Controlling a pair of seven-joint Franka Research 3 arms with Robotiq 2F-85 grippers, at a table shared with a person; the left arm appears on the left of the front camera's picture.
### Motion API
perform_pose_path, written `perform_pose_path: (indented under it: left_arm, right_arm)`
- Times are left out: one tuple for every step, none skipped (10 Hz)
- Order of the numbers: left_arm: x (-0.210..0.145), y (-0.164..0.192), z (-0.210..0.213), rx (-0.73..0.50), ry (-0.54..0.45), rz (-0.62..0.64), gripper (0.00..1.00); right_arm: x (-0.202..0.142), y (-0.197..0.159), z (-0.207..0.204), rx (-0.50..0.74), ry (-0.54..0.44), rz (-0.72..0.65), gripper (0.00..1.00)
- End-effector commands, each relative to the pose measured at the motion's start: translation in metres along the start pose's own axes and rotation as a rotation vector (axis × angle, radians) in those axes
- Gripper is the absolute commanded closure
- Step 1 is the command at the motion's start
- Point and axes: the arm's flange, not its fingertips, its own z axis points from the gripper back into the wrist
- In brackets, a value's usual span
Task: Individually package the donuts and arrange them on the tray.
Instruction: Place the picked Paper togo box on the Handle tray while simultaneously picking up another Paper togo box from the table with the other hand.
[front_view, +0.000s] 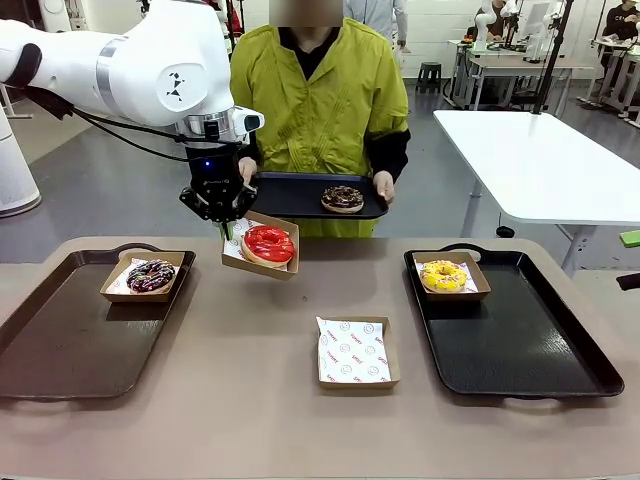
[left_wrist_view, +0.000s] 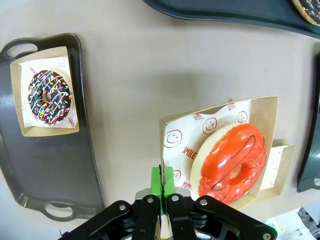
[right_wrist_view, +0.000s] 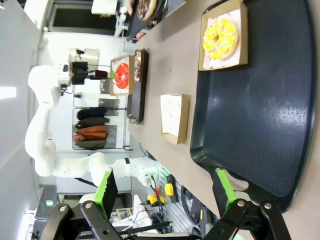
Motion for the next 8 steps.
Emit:
perform_pose_path:
  left_arm:
    - [-0.004,0.018,0.013,0.0,0.007,-0.059,0.99]
    - [-0.009,0.038,0.023,-0.017,0.03,-0.079,0.99]
    - [-0.015,0.058,0.031,-0.041,0.056,-0.085,0.99]
    - [-0.022,0.075,0.037,-0.039,0.062,-0.112,0.99]
    - [-0.032,0.094,0.043,-0.036,0.08,-0.127,0.99]
    - [-0.042,0.118,0.05,-0.031,0.087,-0.133,0.99]
    - [-0.05,0.138,0.051,-0.025,0.092,-0.125,0.99]
    - [-0.061,0.158,0.047,-0.016,0.099,-0.111,0.99]
  right_arm:
    - [0.01,0.032,-0.025,-0.133,0.047,0.049,0.0]
    - [0.021,0.05,-0.043,-0.207,0.109,0.043,0.0]
    - [0.032,0.07,-0.063,-0.26,0.155,0.035,0.0]
    - [0.044,0.091,-0.084,-0.312,0.183,0.031,0.0]
    - [0.051,0.108,-0.105,-0.359,0.205,0.033,0.0]
    - [0.053,0.131,-0.136,-0.451,0.221,0.059,0.0]
    - [0.051,0.147,-0.165,-0.514,0.246,0.078,0.0]
    - [0.049,0.157,-0.197,-0.594,0.257,0.108,0.0]
